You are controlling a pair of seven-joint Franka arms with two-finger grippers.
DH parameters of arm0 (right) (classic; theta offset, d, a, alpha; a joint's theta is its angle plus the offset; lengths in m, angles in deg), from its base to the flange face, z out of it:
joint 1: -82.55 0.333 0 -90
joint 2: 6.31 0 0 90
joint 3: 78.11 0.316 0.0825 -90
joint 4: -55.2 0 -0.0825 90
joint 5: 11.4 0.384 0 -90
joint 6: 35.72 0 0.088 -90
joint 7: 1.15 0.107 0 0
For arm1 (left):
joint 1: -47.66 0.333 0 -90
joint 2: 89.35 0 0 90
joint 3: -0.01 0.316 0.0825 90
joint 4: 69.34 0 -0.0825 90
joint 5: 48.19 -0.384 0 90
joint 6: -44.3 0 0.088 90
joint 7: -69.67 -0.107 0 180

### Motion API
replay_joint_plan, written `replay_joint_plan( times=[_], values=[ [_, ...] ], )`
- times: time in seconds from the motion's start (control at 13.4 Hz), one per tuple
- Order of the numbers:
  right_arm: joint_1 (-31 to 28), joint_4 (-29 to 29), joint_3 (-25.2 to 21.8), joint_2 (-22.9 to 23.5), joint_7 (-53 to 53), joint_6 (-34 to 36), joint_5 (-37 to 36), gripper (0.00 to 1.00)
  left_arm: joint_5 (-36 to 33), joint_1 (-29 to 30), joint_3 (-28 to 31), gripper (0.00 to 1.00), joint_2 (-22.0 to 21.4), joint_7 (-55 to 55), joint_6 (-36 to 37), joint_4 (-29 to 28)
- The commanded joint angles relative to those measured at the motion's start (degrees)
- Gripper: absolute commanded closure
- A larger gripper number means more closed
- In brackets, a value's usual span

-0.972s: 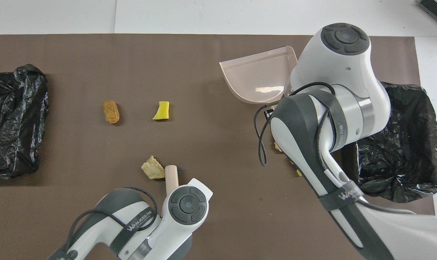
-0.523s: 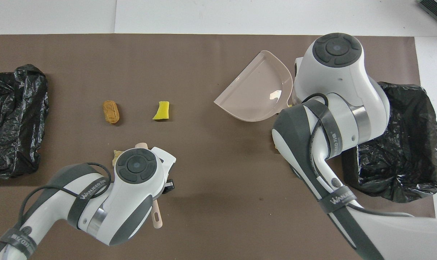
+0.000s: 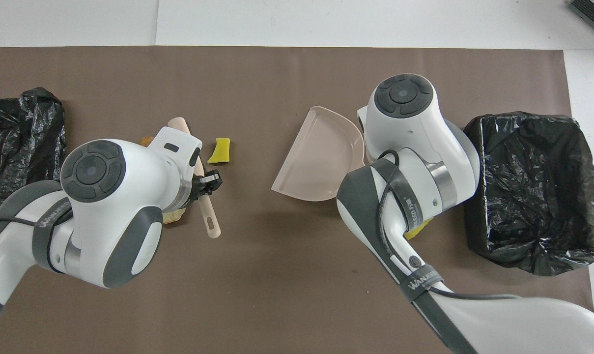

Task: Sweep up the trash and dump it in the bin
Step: 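Place the dustpan down while the left gripper grasps the brush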

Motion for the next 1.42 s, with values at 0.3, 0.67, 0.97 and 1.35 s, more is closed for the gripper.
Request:
replay_joint_plan(
  times=[0.3, 0.67, 0.97, 1.35],
  values=[
    [3.46, 8.52, 0.26, -1.23, -2.68, -10.57, -1.57, 1.0, 8.85, 2.41, -0.91, 1.0, 16.95, -0.67, -9.1, 14.75],
    [3.46, 9.23, 0.26, -1.49, -1.36, -10.58, -1.57, 1.0, 10.18, 0.22, -1.09, 1.0, 15.99, 0.3, -1.87, 11.58],
    [3.46, 11.34, 0.35, -2.28, 0.12, -11.55, -0.78, 1.0, 10.09, 0.04, -1.0, 1.0, 8.62, 0.56, 8.97, 4.4],
    [6.43, 11.61, 0.52, -3.42, 1.0, -8.92, -0.52, 1.0, 9.39, -0.32, -0.74, 1.0, 0.45, 1.0, 17.05, -0.2]
  ],
)
